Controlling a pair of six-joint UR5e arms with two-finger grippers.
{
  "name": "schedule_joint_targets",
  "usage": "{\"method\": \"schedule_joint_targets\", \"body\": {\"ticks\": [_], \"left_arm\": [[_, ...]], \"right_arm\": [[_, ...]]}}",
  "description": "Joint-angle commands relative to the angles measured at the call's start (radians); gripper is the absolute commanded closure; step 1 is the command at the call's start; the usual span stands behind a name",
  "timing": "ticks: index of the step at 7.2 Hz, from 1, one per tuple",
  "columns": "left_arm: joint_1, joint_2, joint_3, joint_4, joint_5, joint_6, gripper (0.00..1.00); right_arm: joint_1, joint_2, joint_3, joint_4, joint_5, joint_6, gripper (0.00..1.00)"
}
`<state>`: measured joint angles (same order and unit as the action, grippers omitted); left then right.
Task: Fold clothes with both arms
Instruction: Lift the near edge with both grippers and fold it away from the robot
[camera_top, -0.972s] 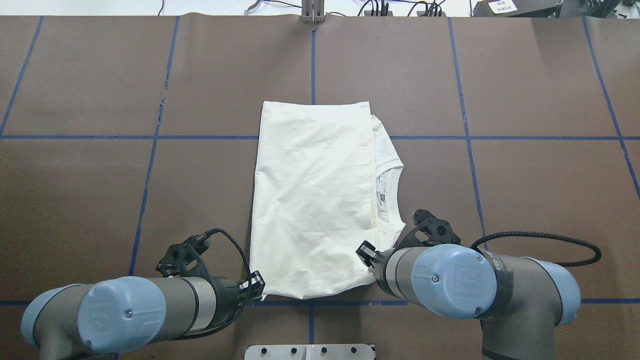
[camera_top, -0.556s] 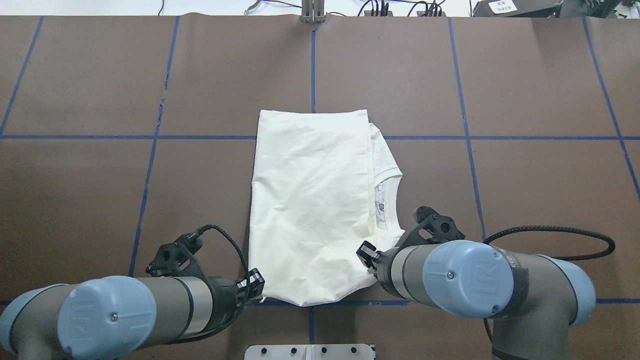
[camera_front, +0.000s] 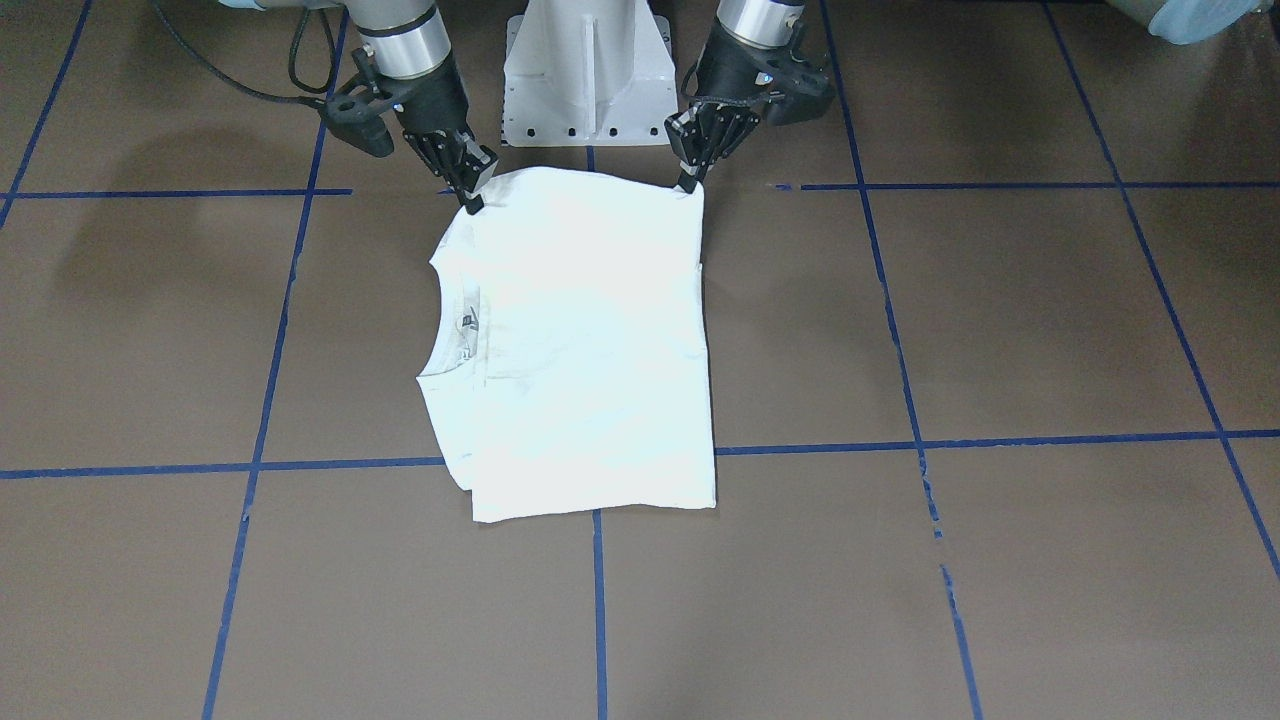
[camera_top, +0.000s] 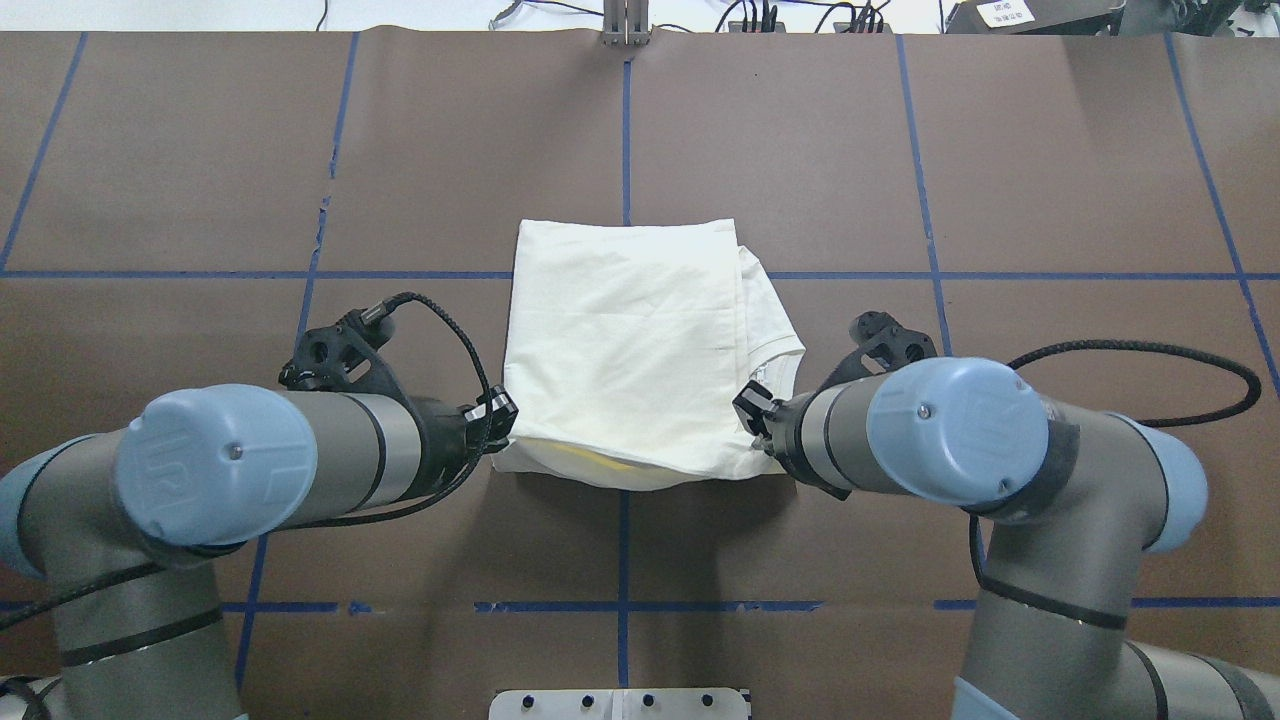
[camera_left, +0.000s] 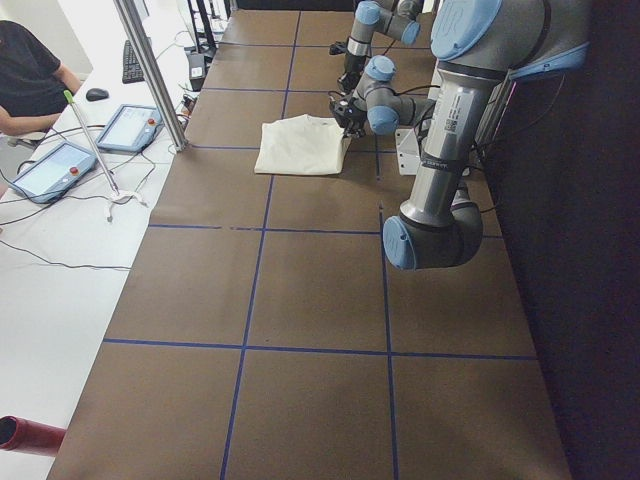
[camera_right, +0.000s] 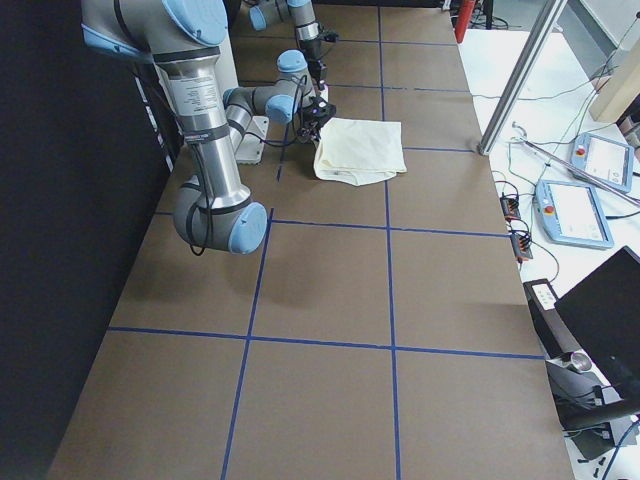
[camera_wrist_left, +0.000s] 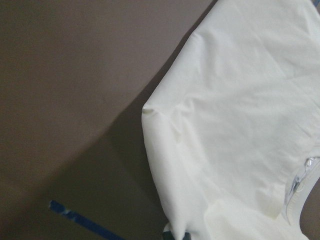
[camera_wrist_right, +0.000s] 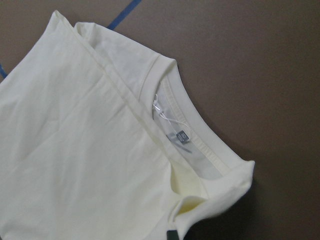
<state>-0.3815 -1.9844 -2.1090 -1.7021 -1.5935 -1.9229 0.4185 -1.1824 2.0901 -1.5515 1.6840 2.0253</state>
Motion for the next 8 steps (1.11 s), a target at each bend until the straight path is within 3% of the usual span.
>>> {"method": "schedule_joint_targets", "body": {"ticks": [1, 3, 6, 8], "left_arm": [[-0.069, -0.083, 0.120, -0.004, 0.001, 0.051, 1.00], [-0.137, -0.140, 0.228, -0.014, 0.001, 0.131, 1.00], [-0.163, -0.207, 0.378, -0.099, 0.003, 0.157, 1.00], [-0.163, -0.232, 0.464, -0.149, 0.052, 0.168, 1.00]], "right_arm": [[0.120, 0.078, -0.123, -0.001, 0.083, -0.054, 1.00], [0.183, 0.125, -0.218, 0.001, 0.152, -0.111, 1.00], [0.221, 0.223, -0.393, 0.005, 0.186, -0.164, 1.00], [0.235, 0.236, -0.502, 0.121, 0.190, -0.181, 1.00]]}}
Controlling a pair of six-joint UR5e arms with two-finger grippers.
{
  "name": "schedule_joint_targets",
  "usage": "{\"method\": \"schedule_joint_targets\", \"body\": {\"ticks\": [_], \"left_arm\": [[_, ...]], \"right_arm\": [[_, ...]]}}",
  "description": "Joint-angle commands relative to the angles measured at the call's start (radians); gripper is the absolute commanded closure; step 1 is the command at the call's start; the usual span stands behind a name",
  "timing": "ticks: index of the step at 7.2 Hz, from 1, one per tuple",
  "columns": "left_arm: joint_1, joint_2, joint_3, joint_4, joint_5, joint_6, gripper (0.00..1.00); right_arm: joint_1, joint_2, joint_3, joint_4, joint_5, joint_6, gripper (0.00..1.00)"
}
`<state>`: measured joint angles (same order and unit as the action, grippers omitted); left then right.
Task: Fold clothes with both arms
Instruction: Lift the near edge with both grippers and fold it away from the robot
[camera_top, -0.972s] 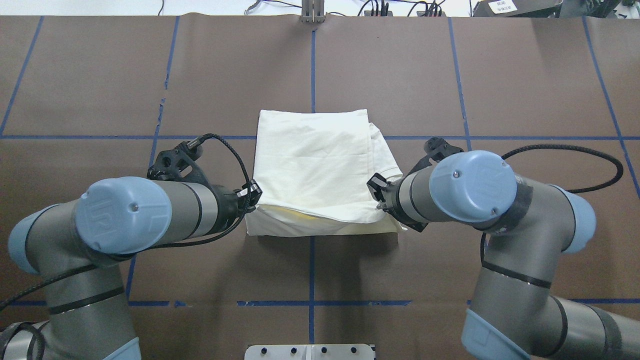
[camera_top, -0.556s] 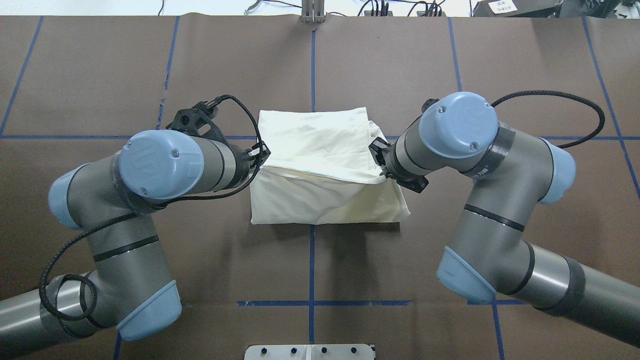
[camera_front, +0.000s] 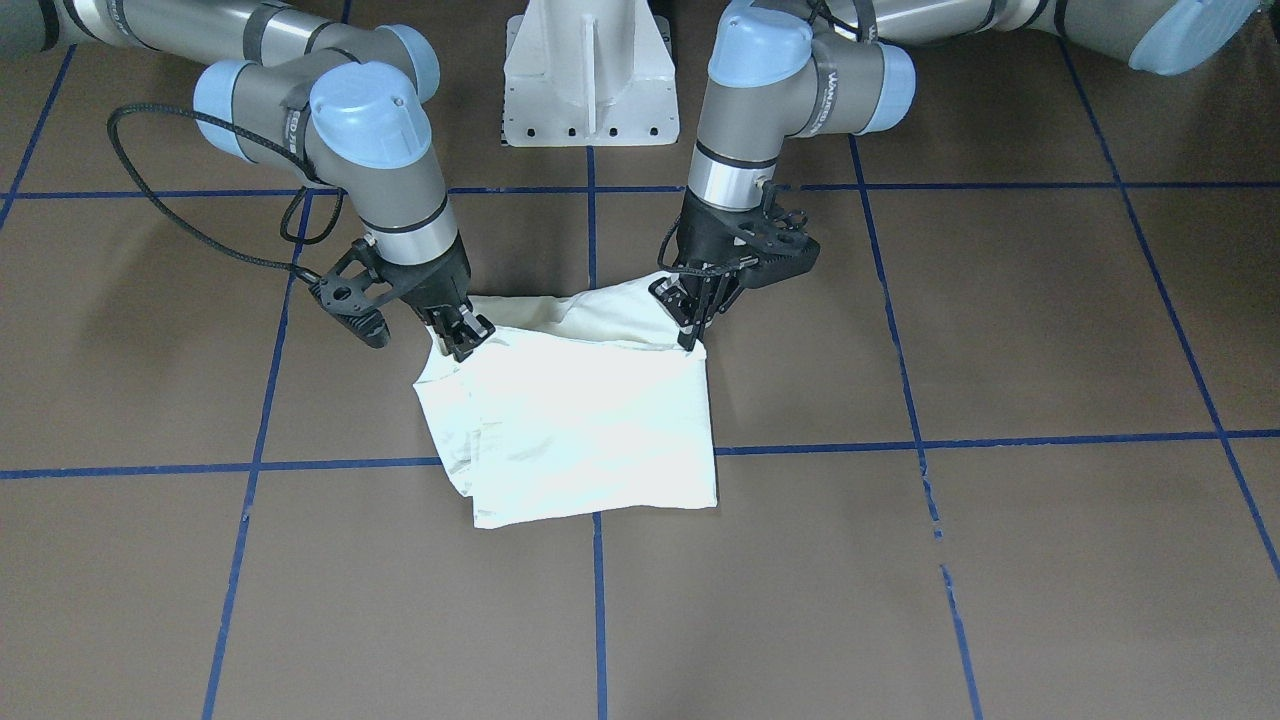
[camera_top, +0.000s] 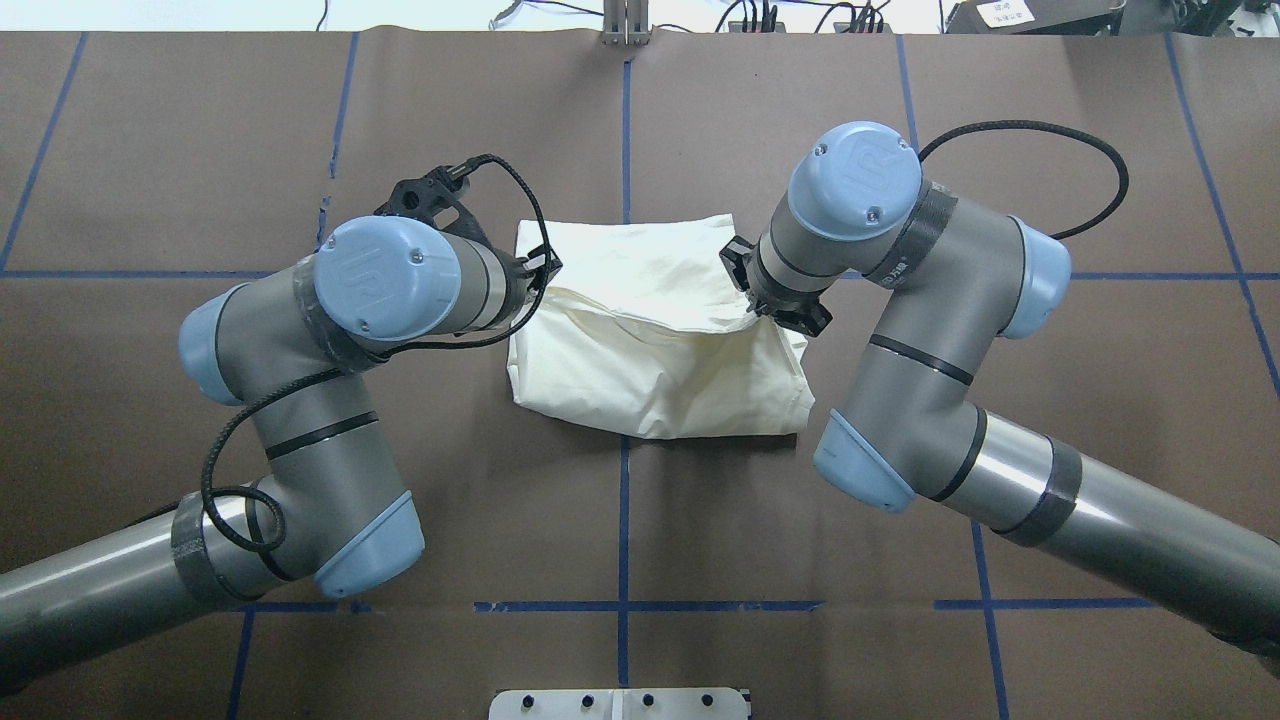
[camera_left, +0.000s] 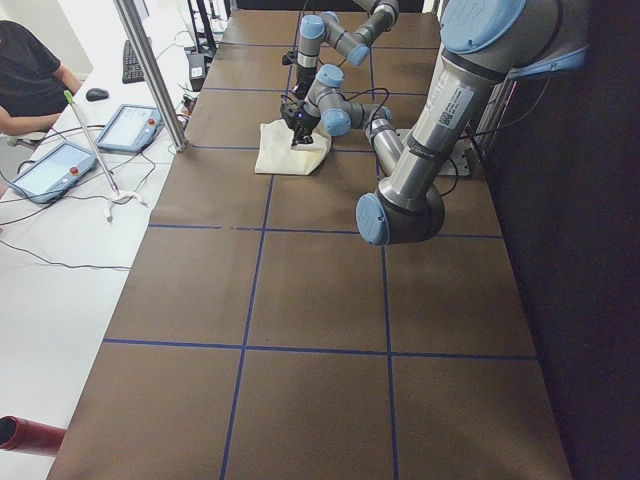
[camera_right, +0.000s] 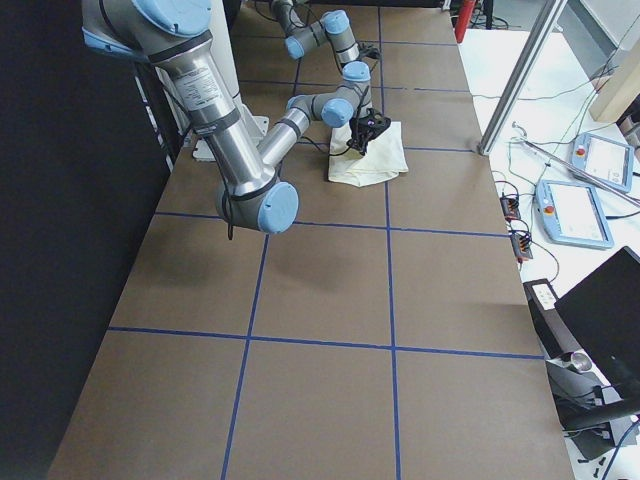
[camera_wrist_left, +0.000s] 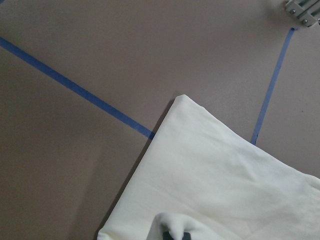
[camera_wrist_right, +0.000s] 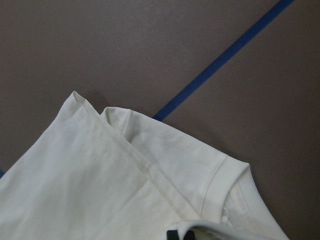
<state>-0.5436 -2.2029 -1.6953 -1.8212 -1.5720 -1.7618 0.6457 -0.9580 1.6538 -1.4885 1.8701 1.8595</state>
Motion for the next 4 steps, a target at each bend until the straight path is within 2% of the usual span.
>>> {"method": "schedule_joint_targets", "body": {"ticks": [1, 2, 4], "left_arm": [[-0.002, -0.017, 0.086, -0.056, 0.032, 0.028, 1.00], [-0.007, -0.027, 0.109, -0.069, 0.041, 0.028, 1.00], [-0.033, -0.096, 0.228, -0.142, 0.055, 0.030, 1.00]], "right_arm": [[0.009, 0.033, -0.106, 0.059, 0.004, -0.037, 1.00], [0.009, 0.050, -0.138, 0.060, 0.004, -0.055, 1.00], [0.040, 0.085, -0.214, 0.085, 0.015, -0.103, 1.00]]}}
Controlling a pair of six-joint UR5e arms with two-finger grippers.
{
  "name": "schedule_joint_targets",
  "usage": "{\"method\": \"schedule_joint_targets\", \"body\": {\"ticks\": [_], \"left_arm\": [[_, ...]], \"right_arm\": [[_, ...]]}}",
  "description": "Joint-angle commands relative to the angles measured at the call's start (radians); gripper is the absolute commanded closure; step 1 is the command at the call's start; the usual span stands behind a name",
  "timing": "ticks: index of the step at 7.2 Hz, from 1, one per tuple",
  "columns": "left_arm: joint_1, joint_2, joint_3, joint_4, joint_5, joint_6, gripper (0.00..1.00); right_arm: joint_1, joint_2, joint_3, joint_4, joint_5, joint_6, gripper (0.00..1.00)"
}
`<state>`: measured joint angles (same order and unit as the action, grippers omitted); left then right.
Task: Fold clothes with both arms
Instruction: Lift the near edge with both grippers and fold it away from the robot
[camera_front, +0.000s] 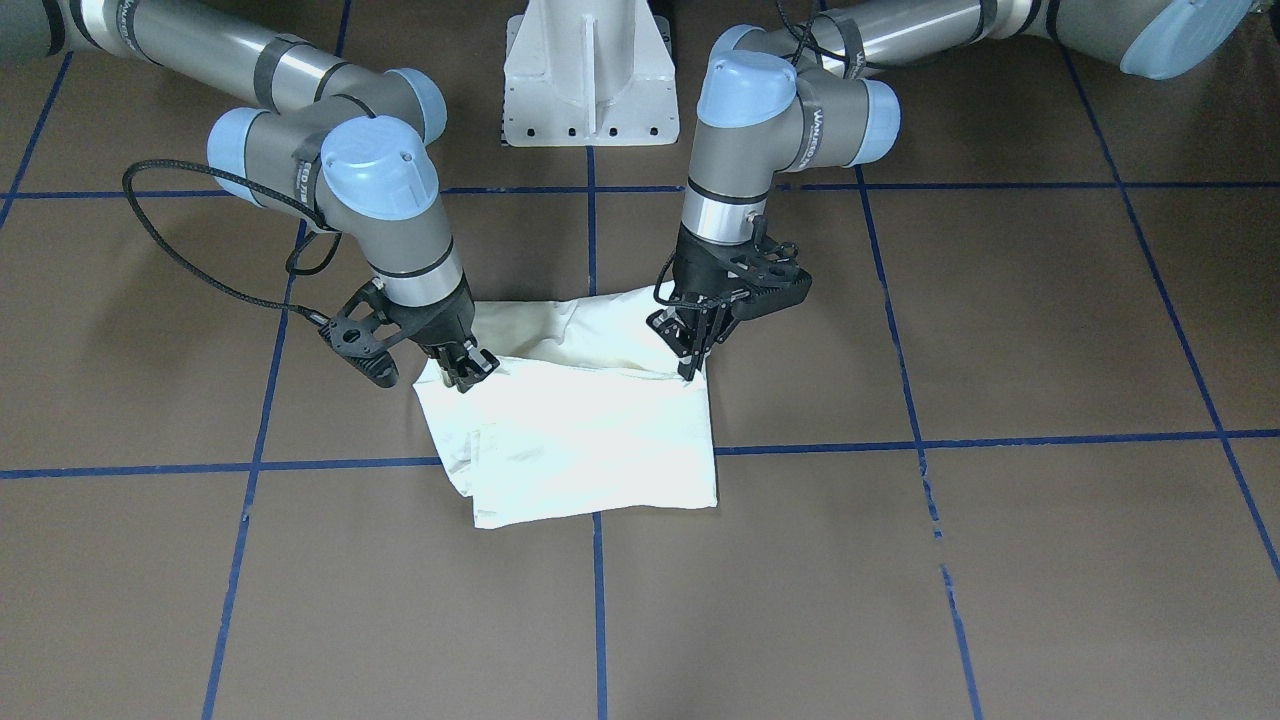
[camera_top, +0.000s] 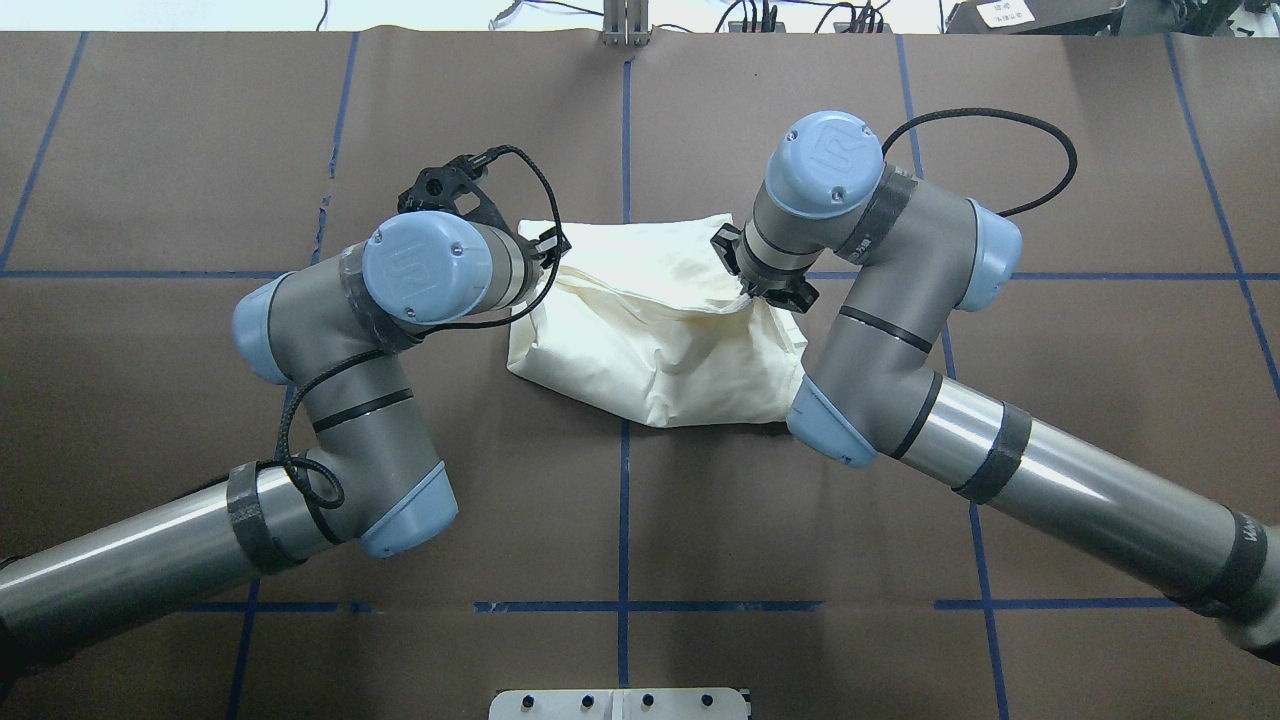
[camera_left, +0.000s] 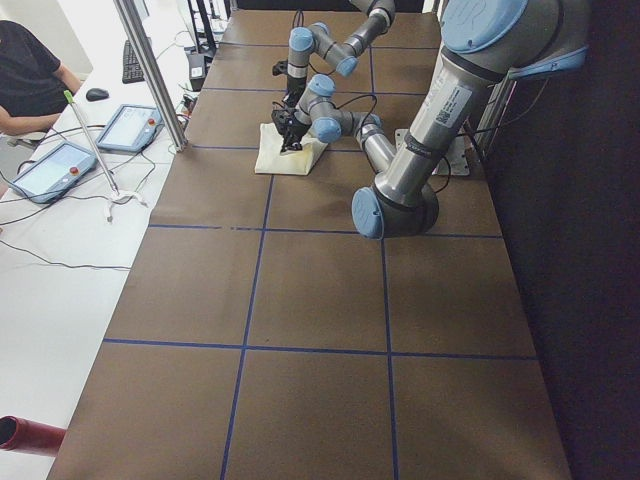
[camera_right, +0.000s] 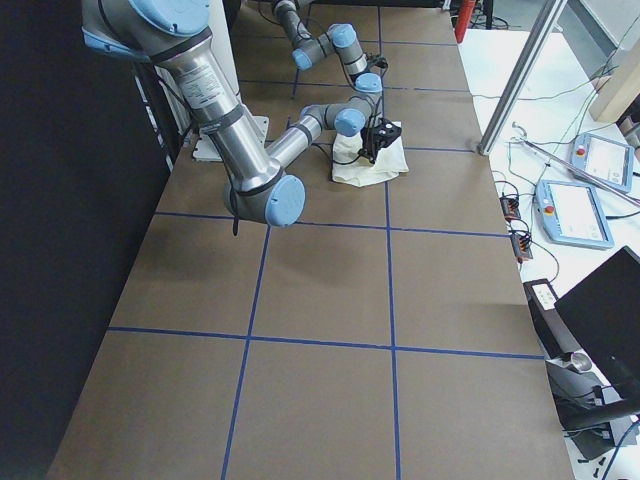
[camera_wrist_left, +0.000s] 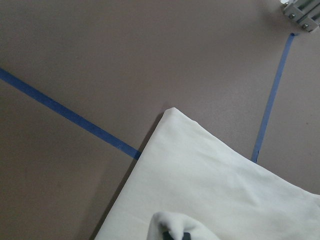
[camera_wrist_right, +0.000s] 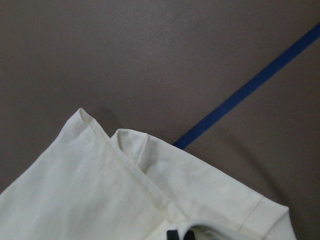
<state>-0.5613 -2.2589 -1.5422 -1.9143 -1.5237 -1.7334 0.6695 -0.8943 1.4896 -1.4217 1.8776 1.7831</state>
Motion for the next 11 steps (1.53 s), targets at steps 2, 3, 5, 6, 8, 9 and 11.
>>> {"method": "schedule_joint_targets", "body": {"ticks": [2, 3, 5, 6, 8, 9, 11], "left_arm": [[-0.028, -0.059, 0.140, -0.110, 0.008, 0.029, 0.99], [-0.037, -0.062, 0.140, -0.112, 0.007, 0.035, 0.94], [-0.060, -0.065, 0.105, -0.150, -0.010, 0.034, 0.72], [-0.078, -0.061, 0.081, -0.153, -0.036, 0.028, 0.65], [-0.106, 0.063, 0.012, -0.280, -0.091, 0.035, 0.90], [-0.105, 0.144, 0.016, -0.440, -0.105, 0.035, 1.00], [-0.086, 0.145, 0.077, -0.495, -0.191, 0.069, 1.00]], "right_arm": [[0.022, 0.025, -0.104, 0.085, 0.008, -0.030, 1.00], [0.030, 0.031, -0.107, 0.086, 0.009, -0.042, 1.00], [0.048, 0.037, -0.112, 0.086, 0.034, -0.066, 1.00], [0.050, 0.037, -0.114, 0.087, 0.037, -0.068, 1.00], [0.059, 0.041, -0.117, 0.087, 0.040, -0.068, 1.00], [0.059, 0.044, -0.118, 0.086, 0.040, -0.071, 1.00], [0.059, 0.046, -0.120, 0.086, 0.040, -0.071, 1.00]]}}
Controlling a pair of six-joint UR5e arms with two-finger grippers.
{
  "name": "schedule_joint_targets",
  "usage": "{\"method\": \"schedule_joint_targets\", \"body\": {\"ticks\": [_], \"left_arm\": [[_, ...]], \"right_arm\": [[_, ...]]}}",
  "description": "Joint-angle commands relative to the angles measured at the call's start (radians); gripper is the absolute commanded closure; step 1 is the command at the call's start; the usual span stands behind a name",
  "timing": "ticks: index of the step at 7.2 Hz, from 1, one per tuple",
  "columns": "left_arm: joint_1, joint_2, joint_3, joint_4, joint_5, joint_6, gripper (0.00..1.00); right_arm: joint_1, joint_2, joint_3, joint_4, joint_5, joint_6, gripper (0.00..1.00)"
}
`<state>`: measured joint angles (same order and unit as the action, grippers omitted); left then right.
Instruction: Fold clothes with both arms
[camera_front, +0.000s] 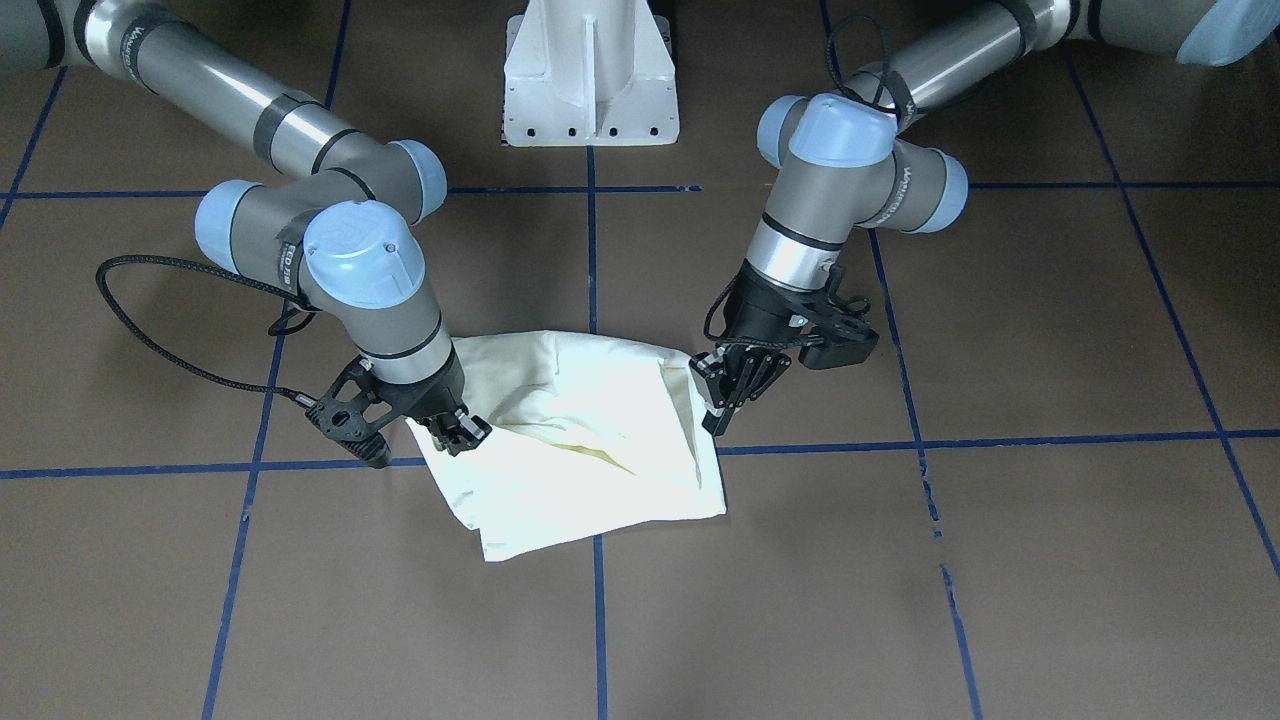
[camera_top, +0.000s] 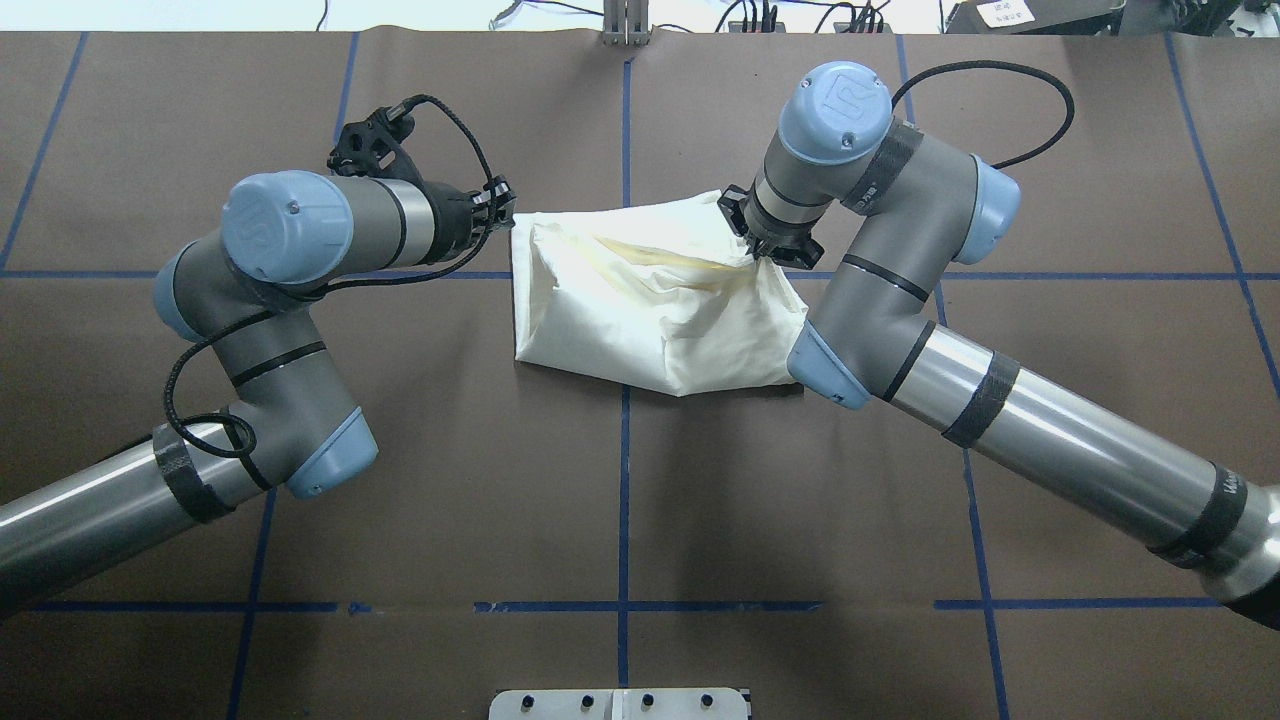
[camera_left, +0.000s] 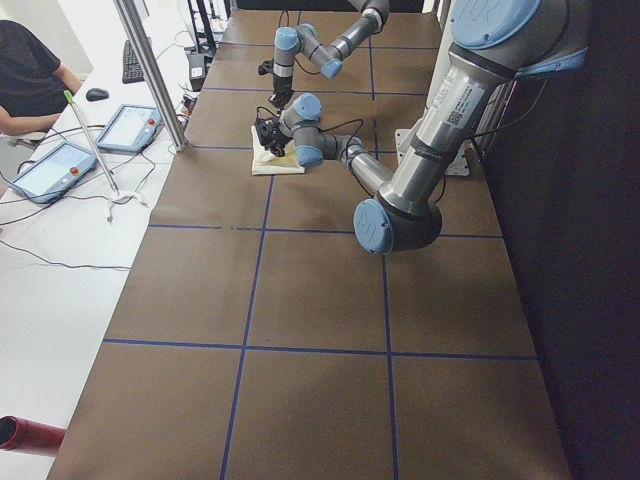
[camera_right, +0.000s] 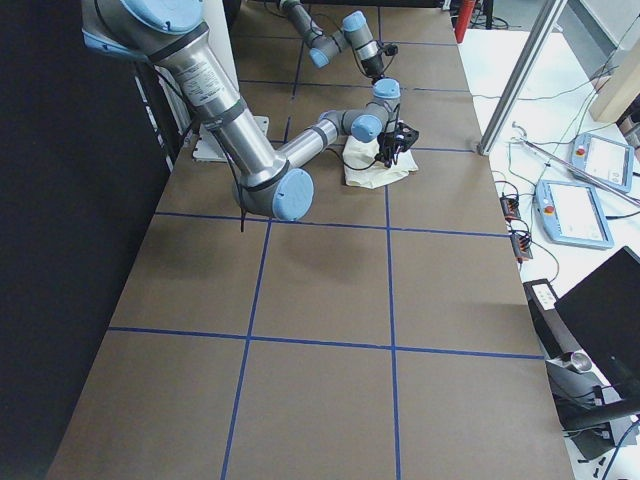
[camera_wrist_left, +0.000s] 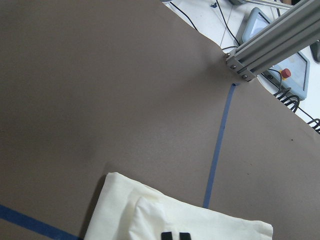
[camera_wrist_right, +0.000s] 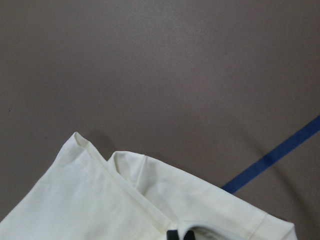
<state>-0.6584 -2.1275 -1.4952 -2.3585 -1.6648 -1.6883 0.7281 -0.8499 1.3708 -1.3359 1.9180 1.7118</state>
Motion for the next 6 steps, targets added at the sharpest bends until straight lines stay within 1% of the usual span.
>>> {"method": "schedule_joint_targets", "body": {"ticks": [1, 2, 3, 4, 6], "left_arm": [[0.013, 0.012, 0.096, -0.150, -0.087, 0.039, 1.00], [0.014, -0.008, 0.171, -0.235, -0.154, 0.039, 1.00], [0.016, -0.031, 0.200, -0.246, -0.208, 0.041, 1.00], [0.026, -0.041, 0.213, -0.252, -0.233, 0.041, 1.00], [0.029, -0.034, 0.213, -0.288, -0.405, 0.076, 1.00]], "right_arm": [[0.001, 0.002, 0.001, 0.001, -0.001, 0.000, 1.00], [0.001, 0.002, -0.001, 0.001, -0.001, 0.000, 1.00], [0.001, 0.002, 0.001, 0.001, -0.001, 0.000, 1.00], [0.001, 0.005, 0.001, 0.001, -0.001, 0.002, 1.00], [0.001, 0.011, 0.001, 0.001, -0.001, 0.003, 1.00]]}}
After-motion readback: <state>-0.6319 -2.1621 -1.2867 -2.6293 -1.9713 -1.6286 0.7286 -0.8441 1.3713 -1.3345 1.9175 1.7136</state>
